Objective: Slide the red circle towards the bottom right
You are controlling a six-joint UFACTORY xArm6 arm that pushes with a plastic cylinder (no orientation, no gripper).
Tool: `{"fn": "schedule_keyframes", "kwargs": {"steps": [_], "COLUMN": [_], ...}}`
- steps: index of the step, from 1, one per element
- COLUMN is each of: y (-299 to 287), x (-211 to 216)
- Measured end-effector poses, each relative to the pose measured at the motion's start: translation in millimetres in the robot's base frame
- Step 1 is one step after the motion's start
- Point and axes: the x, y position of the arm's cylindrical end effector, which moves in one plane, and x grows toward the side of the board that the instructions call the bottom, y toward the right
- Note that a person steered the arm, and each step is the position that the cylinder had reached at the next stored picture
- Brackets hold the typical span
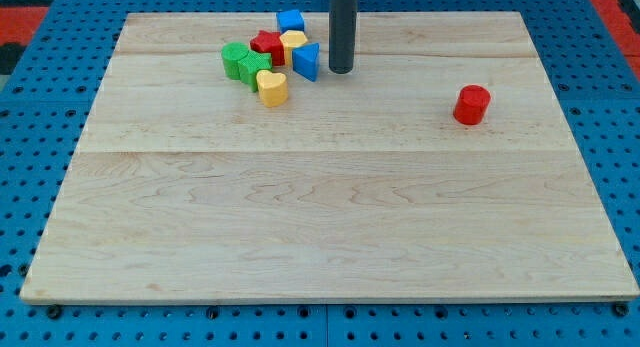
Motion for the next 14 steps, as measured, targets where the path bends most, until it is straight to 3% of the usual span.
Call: {"fn": "schedule_keyframes", "kwargs": {"steps": [8, 12, 13, 14], "y": [16.8, 76.2, 109.0, 163.3], "x": [16.9, 17.6, 17.8, 45.3]}}
